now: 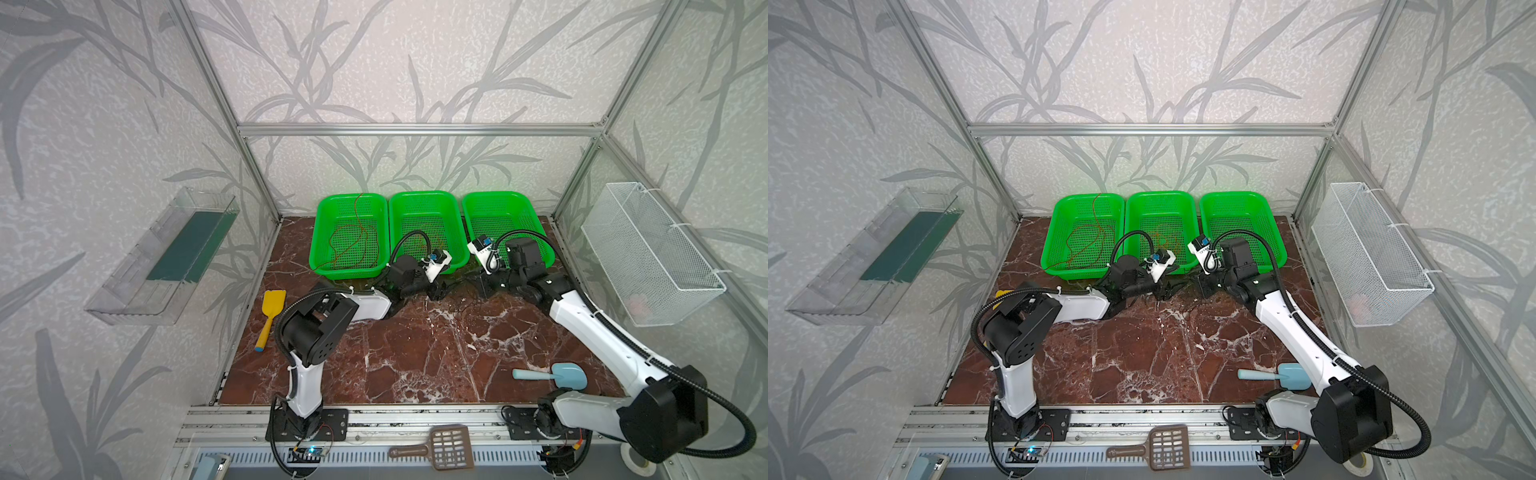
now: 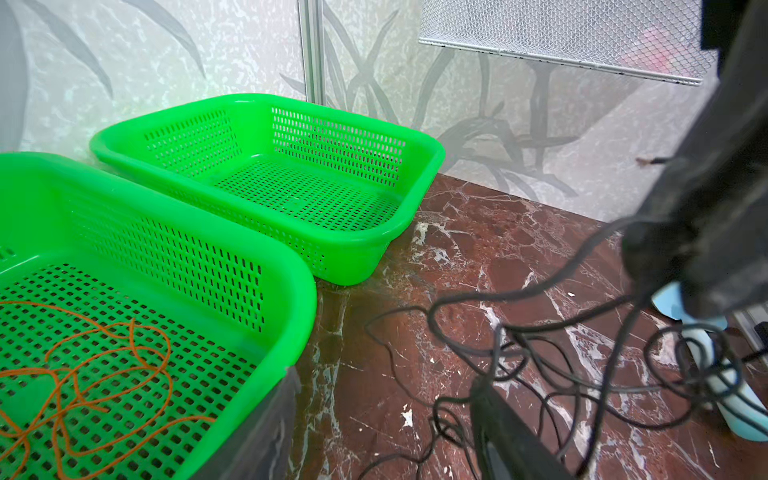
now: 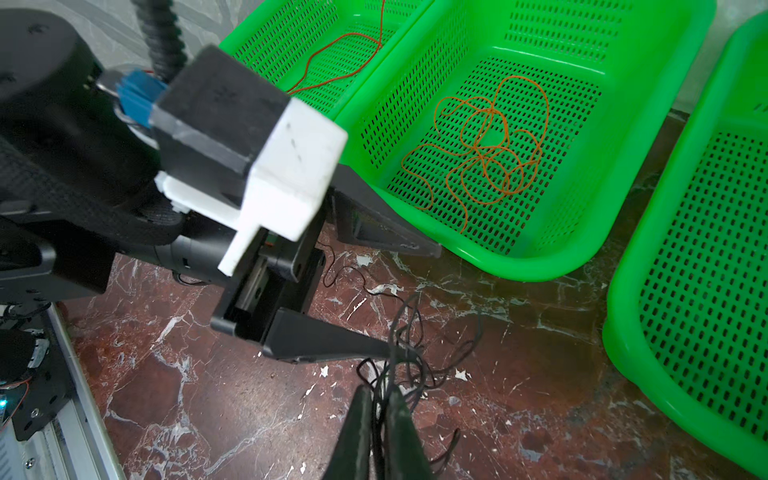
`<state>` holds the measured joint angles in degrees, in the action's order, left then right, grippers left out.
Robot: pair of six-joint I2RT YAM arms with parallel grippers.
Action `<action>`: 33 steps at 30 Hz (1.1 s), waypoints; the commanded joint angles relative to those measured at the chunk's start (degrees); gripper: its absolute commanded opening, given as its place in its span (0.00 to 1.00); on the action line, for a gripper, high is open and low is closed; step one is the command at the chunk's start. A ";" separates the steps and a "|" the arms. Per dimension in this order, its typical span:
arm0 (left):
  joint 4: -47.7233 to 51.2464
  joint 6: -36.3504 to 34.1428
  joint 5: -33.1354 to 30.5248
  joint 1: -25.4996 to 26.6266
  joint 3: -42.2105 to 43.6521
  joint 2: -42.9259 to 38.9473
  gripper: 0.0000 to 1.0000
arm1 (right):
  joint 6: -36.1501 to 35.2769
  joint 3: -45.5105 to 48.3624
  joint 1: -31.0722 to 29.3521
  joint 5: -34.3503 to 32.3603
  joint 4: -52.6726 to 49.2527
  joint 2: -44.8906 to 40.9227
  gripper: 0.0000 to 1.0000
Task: Untangle the cables
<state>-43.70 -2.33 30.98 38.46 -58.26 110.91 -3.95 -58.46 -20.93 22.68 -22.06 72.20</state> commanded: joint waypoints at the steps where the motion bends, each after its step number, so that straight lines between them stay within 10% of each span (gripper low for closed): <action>1: -1.18 0.32 1.44 0.63 -2.59 1.30 0.63 | -0.23 -1.70 -0.50 1.15 -0.16 -1.02 0.11; 12: 3.17 -2.06 -3.12 1.16 -2.21 -1.86 0.00 | 3.81 1.51 -0.37 -9.45 1.90 -1.54 0.11; 29: 23.49 -12.43 -16.41 0.30 2.60 -19.96 0.00 | 16.43 14.16 8.07 -19.28 5.54 3.81 0.14; 33: 24.59 -12.31 -15.13 0.42 1.84 -20.74 0.00 | 13.30 14.18 7.94 -11.67 7.66 3.36 0.45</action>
<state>-22.13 -12.69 15.62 38.89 -55.75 91.39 11.35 -44.49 -13.02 6.20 -16.05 76.14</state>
